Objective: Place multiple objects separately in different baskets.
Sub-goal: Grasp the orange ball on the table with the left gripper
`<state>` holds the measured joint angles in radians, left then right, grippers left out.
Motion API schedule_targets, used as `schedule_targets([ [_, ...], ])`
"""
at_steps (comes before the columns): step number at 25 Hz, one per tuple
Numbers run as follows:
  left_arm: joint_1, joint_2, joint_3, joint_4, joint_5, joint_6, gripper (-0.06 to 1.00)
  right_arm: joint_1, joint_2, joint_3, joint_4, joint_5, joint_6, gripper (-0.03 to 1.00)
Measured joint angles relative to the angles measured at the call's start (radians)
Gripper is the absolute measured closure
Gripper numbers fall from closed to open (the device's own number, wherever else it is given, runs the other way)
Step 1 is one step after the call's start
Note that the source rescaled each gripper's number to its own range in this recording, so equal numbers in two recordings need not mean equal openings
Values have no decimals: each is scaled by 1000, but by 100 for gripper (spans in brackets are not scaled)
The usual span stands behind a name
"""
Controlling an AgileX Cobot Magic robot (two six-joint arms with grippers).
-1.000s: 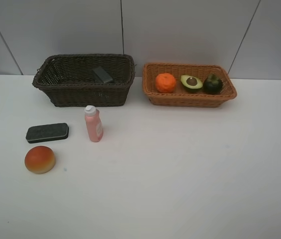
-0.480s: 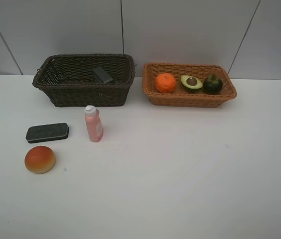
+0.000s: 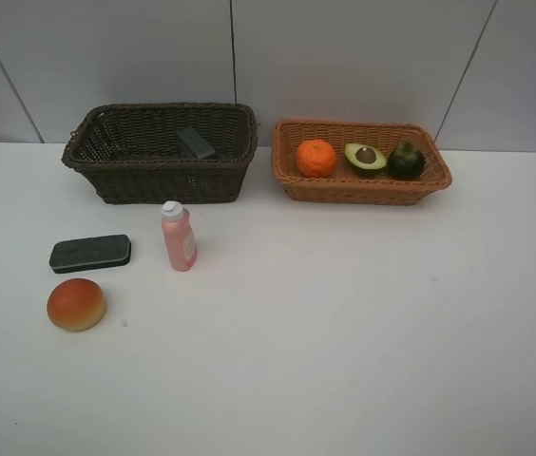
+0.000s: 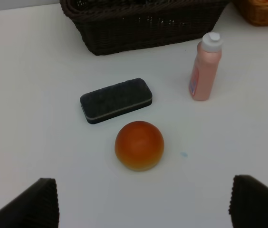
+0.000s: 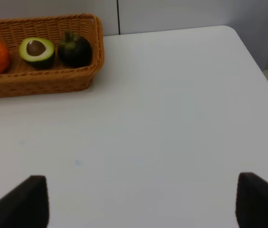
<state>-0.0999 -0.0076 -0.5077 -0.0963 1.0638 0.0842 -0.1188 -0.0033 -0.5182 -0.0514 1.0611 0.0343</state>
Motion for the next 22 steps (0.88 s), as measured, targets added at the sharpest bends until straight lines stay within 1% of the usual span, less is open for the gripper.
schedule_targets([
  [11,0,0,0,0,0,0,10,0,0,0,21,0,-19,-2],
  [22,0,0,0,0,0,0,10,0,0,0,16,0,-19,-2],
])
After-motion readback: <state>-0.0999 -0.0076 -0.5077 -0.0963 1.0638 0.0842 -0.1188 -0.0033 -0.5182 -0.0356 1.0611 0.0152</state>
